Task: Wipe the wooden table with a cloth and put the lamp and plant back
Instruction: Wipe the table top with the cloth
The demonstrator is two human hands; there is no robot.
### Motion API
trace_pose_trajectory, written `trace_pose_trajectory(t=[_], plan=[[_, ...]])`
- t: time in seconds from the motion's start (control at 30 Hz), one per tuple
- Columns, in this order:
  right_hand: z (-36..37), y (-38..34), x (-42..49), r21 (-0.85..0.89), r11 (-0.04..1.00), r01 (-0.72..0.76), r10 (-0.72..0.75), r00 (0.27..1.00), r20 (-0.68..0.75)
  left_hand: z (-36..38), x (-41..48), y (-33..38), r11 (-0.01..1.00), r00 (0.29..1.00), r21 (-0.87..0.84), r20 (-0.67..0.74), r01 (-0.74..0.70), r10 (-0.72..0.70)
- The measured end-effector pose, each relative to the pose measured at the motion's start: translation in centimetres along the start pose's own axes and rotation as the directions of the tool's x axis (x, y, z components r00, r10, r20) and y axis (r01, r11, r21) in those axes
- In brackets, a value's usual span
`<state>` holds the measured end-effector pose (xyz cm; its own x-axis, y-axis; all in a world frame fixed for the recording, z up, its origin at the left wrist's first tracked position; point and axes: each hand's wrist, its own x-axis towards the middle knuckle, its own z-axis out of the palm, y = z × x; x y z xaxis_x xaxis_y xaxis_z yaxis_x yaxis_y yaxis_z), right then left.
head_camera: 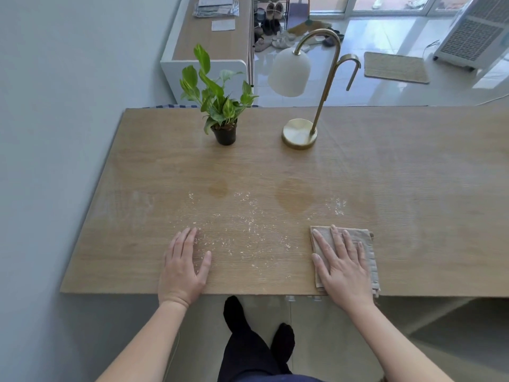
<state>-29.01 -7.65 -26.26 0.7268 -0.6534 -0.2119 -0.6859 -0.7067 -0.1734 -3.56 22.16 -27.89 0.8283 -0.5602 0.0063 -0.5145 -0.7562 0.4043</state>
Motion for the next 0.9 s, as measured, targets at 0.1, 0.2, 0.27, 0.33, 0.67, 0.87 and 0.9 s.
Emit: trace_pose_trajectory(t=[0.1,0.2,0.27,0.33,0.67,0.87,0.9], plan=[[-1.2,3.2,0.9,0.010,0.996,-0.093,0.093,0.996,0.011,0.1,0.1,0.0,1.000,1.000,-0.007,-0.003,0.007,-0.007],[-3.5,6.7,3.9,0.024,0.979,-0.203,0.202,0.979,0.038,0.2,0.3,0.0,1.000,1.000,0.014,-0.004,-0.005,0.005],[-4.7,7.0,7.2,0.069,0.958,-0.278,0.276,0.960,0.040,0.2,0.3,0.1,1.000,1.000,0.023,-0.002,-0.010,0.010],[-5.1,5.0,11.0,0.110,0.932,-0.345,0.343,0.939,0.038,0.1,0.4,0.0,1.000,1.000,0.026,-0.002,-0.008,0.008],[-3.4,1.1,3.2,0.004,0.991,0.135,-0.134,0.985,0.113,0.0,0.5,0.3,0.999,1.000,0.035,-0.008,0.005,-0.005],[-4.3,2.7,10.1,0.090,0.954,-0.287,0.288,0.958,0.004,0.0,0.4,0.1,1.000,1.000,0.018,-0.007,-0.008,0.008],[-4.0,1.3,11.2,0.096,0.938,-0.334,0.335,0.942,0.002,-0.1,0.4,0.2,1.000,1.000,0.018,-0.004,-0.005,0.005]])
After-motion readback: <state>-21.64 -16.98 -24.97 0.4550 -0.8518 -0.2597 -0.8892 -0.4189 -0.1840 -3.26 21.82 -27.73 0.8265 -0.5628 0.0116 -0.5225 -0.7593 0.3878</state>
